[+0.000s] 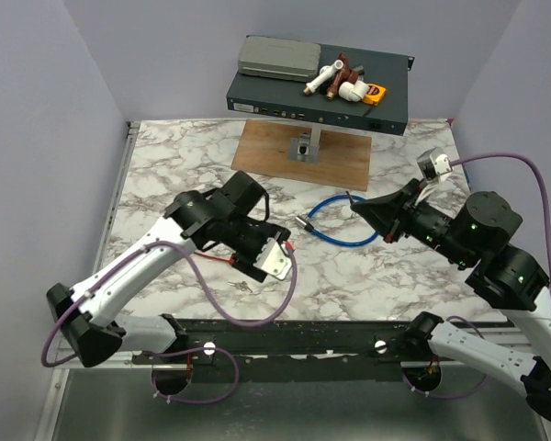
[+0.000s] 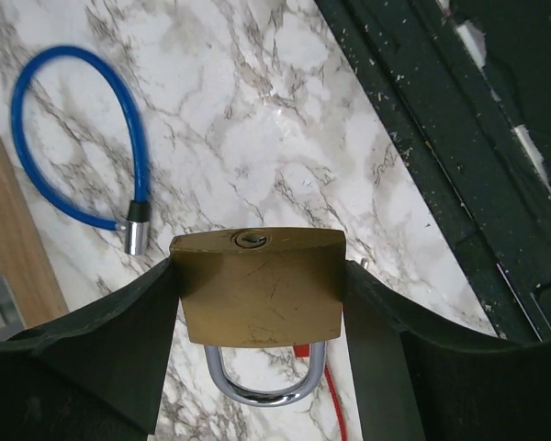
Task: Unlock with the key
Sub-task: Pick up the lock from the center of the board.
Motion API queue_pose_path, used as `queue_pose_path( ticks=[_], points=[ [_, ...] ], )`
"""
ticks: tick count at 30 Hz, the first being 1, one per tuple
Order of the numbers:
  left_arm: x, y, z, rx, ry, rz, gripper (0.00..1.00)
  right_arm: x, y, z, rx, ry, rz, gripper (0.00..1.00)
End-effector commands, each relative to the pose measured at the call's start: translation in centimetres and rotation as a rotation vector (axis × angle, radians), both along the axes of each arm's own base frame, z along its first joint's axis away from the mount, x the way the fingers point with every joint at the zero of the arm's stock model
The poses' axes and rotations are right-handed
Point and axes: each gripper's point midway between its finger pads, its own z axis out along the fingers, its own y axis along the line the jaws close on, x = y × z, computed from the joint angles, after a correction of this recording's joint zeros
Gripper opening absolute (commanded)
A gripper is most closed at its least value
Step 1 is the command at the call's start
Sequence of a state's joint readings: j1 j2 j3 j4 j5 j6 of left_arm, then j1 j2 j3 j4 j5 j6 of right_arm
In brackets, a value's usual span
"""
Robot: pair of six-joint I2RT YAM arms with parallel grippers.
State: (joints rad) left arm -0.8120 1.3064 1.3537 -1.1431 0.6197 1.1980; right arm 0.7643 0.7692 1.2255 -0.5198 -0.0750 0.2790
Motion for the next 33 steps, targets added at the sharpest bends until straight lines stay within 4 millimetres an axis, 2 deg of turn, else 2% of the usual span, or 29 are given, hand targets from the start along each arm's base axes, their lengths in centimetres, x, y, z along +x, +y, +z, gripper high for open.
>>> queue_pose_path(
  ticks=[1, 6, 9, 16, 23, 27, 29, 33],
  points=[
    [-3.8, 0.6, 7.0, -0.197, -0.062, -0.148, 0.0, -0.6, -0.9, 0.5, 0.002, -0.023, -0.009, 0.01],
    [-5.7, 0.8, 12.1, -0.374, -0.172, -0.222, 0.0, -1.5, -0.8, 0.4, 0.024, -0.044, 0.033, 0.01],
    [-6.5, 1.1, 13.7, -0.429, -0.225, -0.252, 0.0, -2.2, -0.9, 0.8, 0.037, -0.078, 0.06, 0.01],
    [-7.2, 1.8, 13.9, -0.423, -0.244, -0.278, 0.0, -2.5, 0.1, -0.3, 0.016, -0.065, 0.113, 0.01],
    [-6.1, 1.9, 13.7, -0.407, -0.295, -0.247, 0.0, -3.2, 1.9, -0.7, 0.008, -0.041, 0.221, 0.01],
    [-3.8, 1.8, 14.3, -0.401, -0.404, -0.172, 0.0, -4.0, 3.4, -1.0, -0.009, -0.011, 0.324, 0.01],
    [-3.4, 2.1, 14.7, -0.422, -0.482, -0.167, 0.0, -4.2, 4.0, -1.2, -0.026, -0.006, 0.361, 0.01],
    [-4.4, 2.9, 16.0, -0.523, -0.68, -0.236, 0.0, -3.9, 4.4, -1.3, -0.049, -0.012, 0.381, 0.01]
  ],
)
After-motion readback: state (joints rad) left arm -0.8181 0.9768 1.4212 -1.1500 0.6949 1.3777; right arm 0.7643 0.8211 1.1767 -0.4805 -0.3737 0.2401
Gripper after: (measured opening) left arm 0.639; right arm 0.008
